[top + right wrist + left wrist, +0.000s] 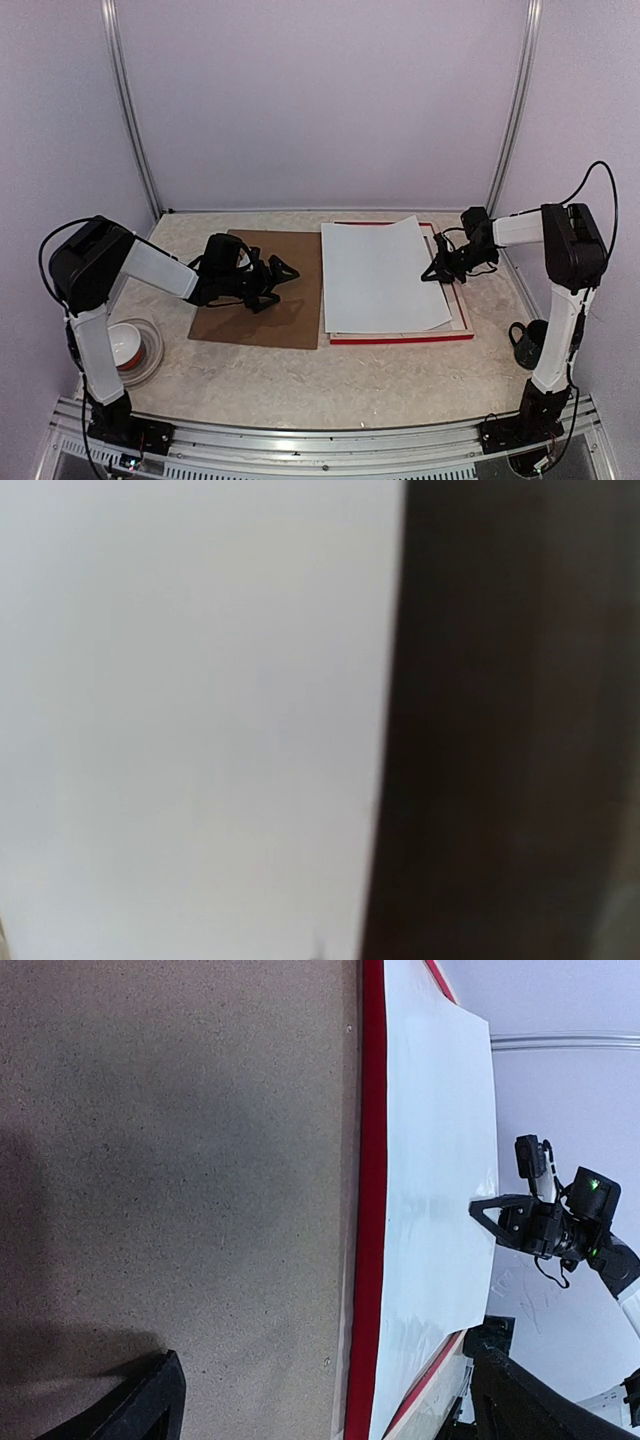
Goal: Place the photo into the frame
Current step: Place the photo on the mat board.
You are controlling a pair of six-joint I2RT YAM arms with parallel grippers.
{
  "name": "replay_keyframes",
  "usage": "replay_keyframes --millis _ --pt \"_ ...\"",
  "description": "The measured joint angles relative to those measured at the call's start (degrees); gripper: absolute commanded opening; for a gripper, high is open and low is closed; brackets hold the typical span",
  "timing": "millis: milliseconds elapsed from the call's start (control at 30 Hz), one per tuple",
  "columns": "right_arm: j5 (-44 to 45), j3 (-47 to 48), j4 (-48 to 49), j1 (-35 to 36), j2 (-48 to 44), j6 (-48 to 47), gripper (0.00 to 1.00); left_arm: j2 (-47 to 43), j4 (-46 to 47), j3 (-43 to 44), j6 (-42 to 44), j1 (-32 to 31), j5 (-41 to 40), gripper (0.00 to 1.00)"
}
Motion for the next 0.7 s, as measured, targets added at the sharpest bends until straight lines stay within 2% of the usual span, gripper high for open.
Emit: replay_keyframes --millis 700 --pt "3.9 0.1 -2.1 -1.3 -0.1 -0.3 0.00 0.0 0.0 0.0 0.0 0.0 0.0 0.99"
